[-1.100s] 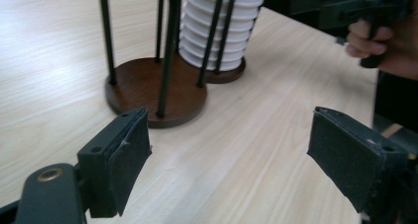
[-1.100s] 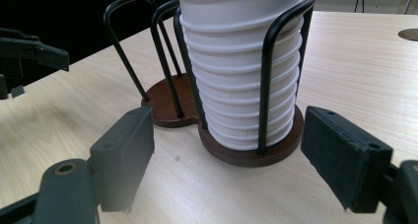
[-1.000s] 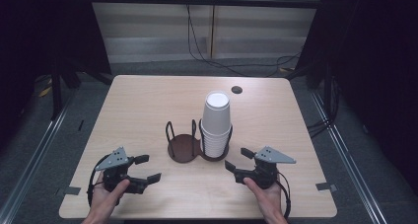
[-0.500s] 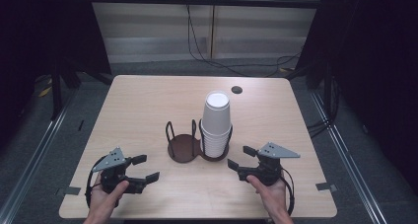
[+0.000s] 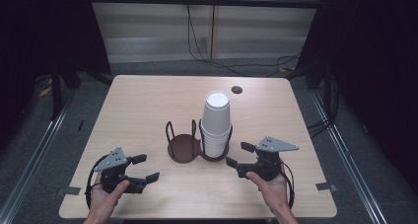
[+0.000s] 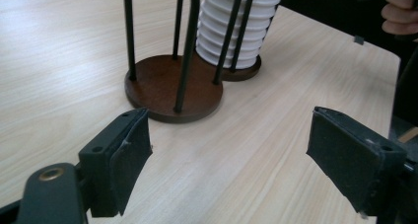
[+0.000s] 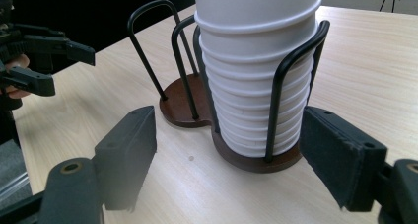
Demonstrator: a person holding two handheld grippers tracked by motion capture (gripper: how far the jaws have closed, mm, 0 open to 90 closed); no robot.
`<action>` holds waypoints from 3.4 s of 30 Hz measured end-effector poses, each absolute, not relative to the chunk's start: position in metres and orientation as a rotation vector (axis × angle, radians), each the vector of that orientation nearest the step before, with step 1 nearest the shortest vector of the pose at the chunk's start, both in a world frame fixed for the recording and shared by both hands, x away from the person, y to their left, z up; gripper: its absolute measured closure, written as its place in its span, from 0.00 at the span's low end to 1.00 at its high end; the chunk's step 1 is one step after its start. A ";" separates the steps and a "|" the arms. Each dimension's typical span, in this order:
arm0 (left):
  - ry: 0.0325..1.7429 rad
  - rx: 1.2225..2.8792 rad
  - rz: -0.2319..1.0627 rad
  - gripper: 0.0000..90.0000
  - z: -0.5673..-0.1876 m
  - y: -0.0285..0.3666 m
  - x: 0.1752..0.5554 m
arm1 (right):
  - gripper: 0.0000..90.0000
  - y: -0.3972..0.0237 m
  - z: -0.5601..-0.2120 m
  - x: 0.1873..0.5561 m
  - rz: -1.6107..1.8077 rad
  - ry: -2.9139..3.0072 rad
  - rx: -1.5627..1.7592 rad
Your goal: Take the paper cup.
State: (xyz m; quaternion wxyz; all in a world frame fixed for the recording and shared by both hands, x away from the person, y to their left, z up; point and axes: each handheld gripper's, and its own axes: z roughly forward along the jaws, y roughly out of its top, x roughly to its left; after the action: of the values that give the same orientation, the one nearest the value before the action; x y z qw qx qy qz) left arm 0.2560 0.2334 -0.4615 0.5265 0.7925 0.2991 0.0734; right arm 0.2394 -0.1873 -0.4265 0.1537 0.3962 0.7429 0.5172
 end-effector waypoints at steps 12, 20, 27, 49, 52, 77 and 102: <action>0.711 1.913 0.155 0.18 -0.464 0.233 0.256 | 0.18 -0.179 -0.405 0.252 1.475 2.175 1.087; 0.702 1.920 0.156 0.18 -0.464 0.233 0.256 | 0.19 -0.177 -0.387 0.259 1.462 2.175 1.053; 0.691 1.931 0.173 0.18 -0.464 0.233 0.255 | 0.17 -0.176 -0.368 0.269 1.471 2.197 1.020; 0.686 1.939 0.153 0.18 -0.465 0.232 0.255 | 0.16 -0.162 -0.343 0.308 1.416 2.256 1.015; 0.686 1.935 0.158 0.18 -0.464 0.232 0.255 | 0.16 -0.164 -0.340 0.315 1.442 2.256 1.037; 0.680 1.946 0.159 0.20 -0.463 0.231 0.254 | 0.17 -0.139 -0.324 0.349 1.271 2.398 1.023; 0.674 1.957 0.139 0.20 -0.464 0.230 0.255 | 0.22 -0.131 -0.323 0.357 1.197 2.448 0.987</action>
State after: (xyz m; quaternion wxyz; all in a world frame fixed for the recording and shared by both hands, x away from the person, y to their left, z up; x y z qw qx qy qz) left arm 0.2546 0.2305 -0.4640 0.5085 0.8123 0.2798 0.0578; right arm 0.3567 -0.1307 -0.3231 0.1214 0.3380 0.8385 0.4099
